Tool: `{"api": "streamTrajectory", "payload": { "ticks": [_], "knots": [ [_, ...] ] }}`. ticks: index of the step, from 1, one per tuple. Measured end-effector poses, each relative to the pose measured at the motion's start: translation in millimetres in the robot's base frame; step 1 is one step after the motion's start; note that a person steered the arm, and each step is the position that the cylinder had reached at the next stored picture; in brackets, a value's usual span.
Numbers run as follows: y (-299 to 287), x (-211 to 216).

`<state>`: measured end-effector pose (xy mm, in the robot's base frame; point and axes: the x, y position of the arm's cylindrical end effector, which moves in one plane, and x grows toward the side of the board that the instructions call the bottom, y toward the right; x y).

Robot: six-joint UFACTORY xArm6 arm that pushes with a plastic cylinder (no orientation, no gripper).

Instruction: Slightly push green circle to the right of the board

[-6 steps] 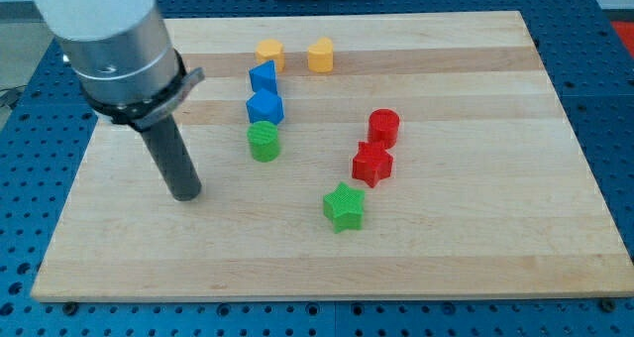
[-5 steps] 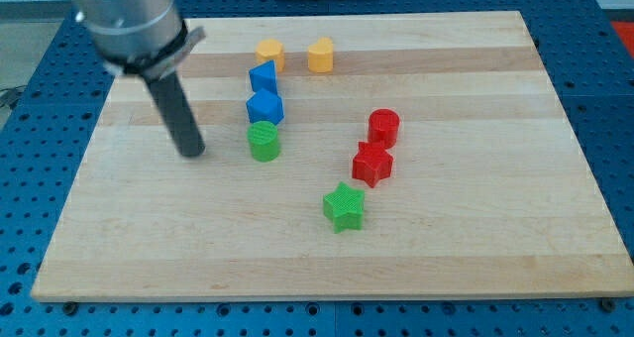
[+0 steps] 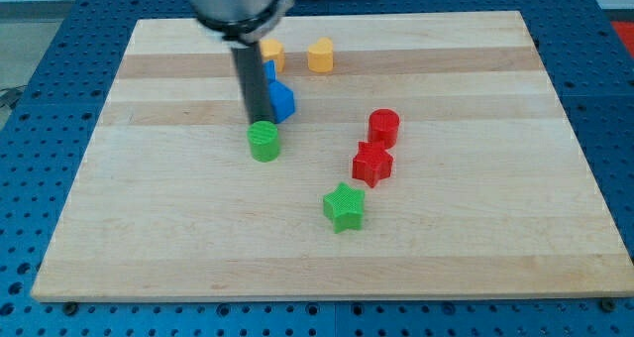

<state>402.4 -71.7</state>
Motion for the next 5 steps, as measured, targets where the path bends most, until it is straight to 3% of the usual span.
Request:
{"api": "streamTrajectory", "payload": {
  "ticks": [5],
  "knots": [
    [-25,23]
  ]
}}
